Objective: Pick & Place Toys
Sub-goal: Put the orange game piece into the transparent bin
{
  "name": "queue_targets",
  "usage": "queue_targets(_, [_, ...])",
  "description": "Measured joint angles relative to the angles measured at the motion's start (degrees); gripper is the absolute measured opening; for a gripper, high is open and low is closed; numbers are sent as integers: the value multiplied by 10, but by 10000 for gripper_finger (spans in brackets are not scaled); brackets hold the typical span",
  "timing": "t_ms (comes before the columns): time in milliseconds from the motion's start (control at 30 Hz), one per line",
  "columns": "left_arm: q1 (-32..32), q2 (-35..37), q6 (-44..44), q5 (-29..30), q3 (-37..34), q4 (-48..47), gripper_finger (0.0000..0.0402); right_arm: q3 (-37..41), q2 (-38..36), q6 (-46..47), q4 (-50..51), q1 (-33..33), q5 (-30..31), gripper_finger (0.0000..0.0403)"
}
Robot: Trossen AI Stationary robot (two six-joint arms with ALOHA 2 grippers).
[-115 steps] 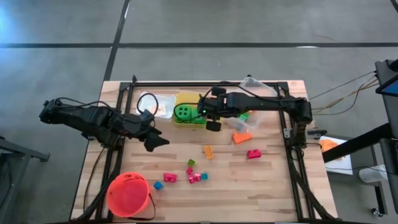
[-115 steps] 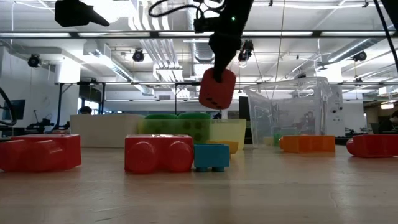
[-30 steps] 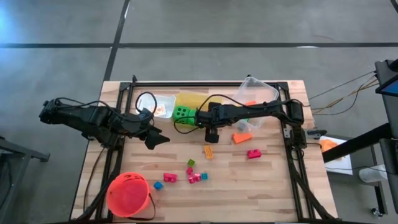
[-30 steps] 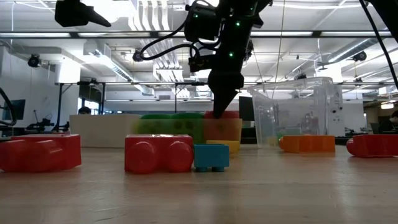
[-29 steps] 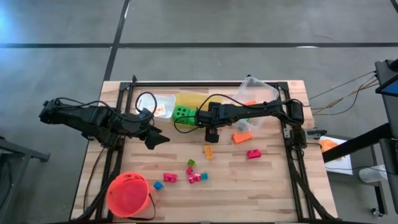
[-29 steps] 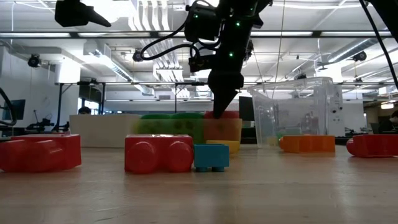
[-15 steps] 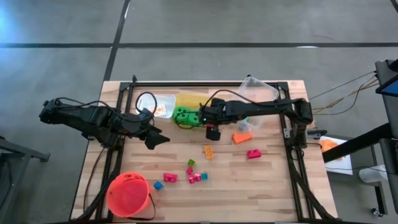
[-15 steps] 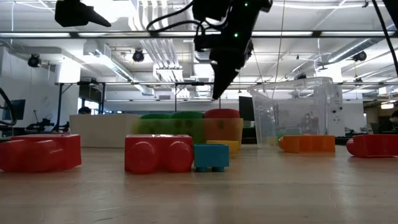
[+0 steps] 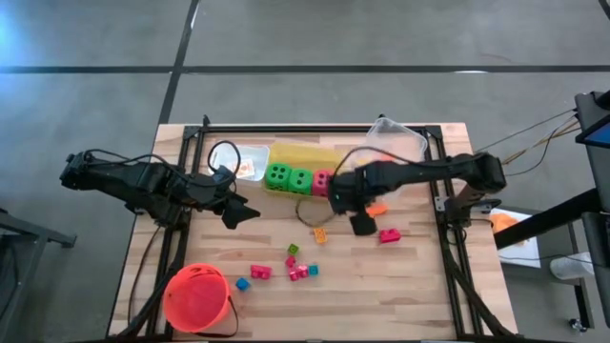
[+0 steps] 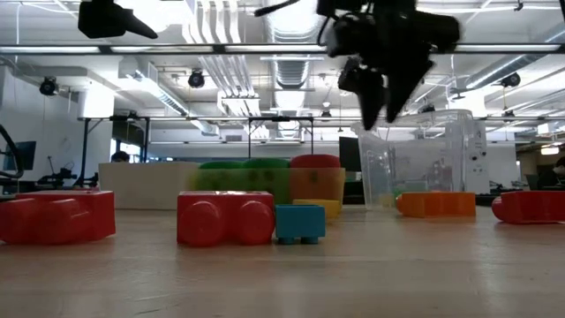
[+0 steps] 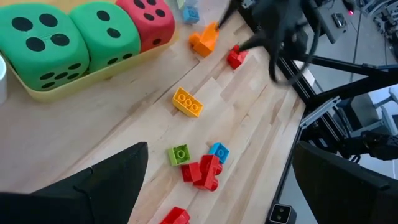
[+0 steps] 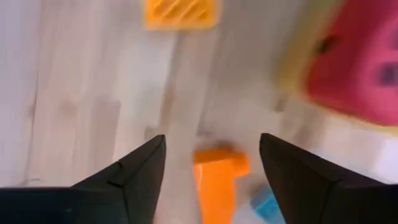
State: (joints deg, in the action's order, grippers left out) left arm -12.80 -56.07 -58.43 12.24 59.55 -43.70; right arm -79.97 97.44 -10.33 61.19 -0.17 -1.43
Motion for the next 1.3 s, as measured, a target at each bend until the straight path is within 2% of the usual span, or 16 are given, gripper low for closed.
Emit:
queue_targets(100, [0,0,1,0,0,-1,383,51,-4,-34,-2,18,4,232])
queue_targets(300, [0,0,1,0,0,-3,383,120,6,-82,-12,37,85,206])
queue_targets(400, [0,0,1,0,0,-3,383,138,8,-79,-26,36,104,202])
queue_targets(1033, [0,0,-6,0,0,-3,383,183,8,-51,-68,16,100,202])
queue_targets(1167, [0,0,-15,0,0,-3,383,188,8,-44,-76,8,85,218])
queue_targets(1300, [0,0,-16,0,0,-3,383,192,8,-35,-91,7,87,264])
